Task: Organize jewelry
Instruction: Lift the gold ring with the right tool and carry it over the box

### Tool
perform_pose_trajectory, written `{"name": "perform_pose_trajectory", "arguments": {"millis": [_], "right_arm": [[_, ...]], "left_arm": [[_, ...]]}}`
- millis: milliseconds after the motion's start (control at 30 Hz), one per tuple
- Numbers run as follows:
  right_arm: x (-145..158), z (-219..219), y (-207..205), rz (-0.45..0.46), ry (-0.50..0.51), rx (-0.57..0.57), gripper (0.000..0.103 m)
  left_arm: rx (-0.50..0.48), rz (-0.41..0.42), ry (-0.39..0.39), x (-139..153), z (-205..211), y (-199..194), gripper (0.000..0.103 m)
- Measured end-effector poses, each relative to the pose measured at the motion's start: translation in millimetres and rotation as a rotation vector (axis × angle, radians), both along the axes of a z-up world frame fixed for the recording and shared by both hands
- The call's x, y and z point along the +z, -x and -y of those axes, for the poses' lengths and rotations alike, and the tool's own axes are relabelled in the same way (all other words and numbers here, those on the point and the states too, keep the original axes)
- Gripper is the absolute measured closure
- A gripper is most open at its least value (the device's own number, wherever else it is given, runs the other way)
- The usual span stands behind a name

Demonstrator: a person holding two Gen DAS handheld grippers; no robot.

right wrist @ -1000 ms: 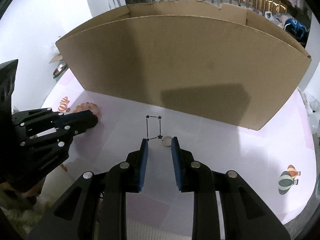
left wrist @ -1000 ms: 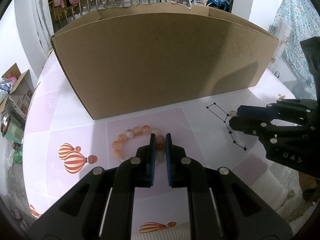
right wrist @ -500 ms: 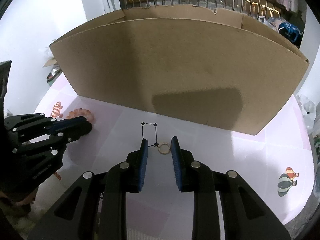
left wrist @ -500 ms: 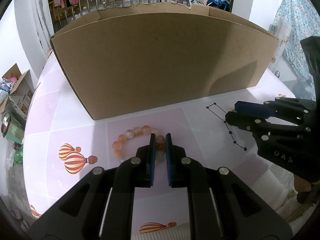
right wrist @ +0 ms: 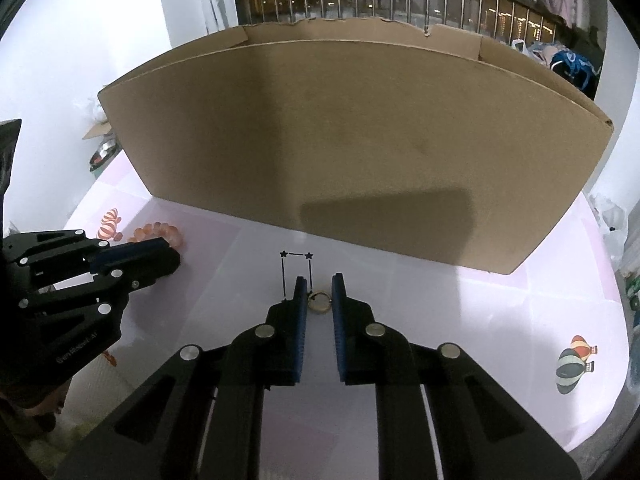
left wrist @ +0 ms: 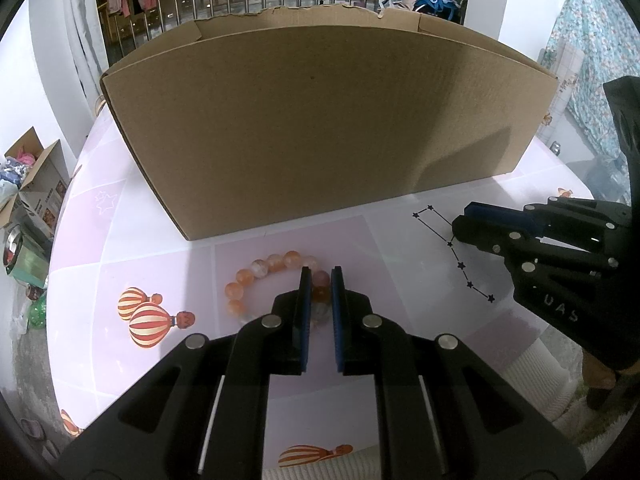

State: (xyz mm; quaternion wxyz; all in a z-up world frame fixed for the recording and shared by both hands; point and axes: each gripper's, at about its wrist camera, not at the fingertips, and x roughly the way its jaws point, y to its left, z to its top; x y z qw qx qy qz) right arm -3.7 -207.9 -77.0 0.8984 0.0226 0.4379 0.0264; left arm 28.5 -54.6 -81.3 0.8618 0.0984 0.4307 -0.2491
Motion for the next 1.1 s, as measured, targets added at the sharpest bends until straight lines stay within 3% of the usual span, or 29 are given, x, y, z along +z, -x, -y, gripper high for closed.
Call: {"name": "perform_pose_trajectory", "arguments": {"millis": [1100], "right_arm": [[30.4,11.1,17.7,0.100,-0.015,-0.032,0.090]], "left_arm": [[0.096,-0.026,-0.090,22.9,17.0,-4.6,0.095]]}}
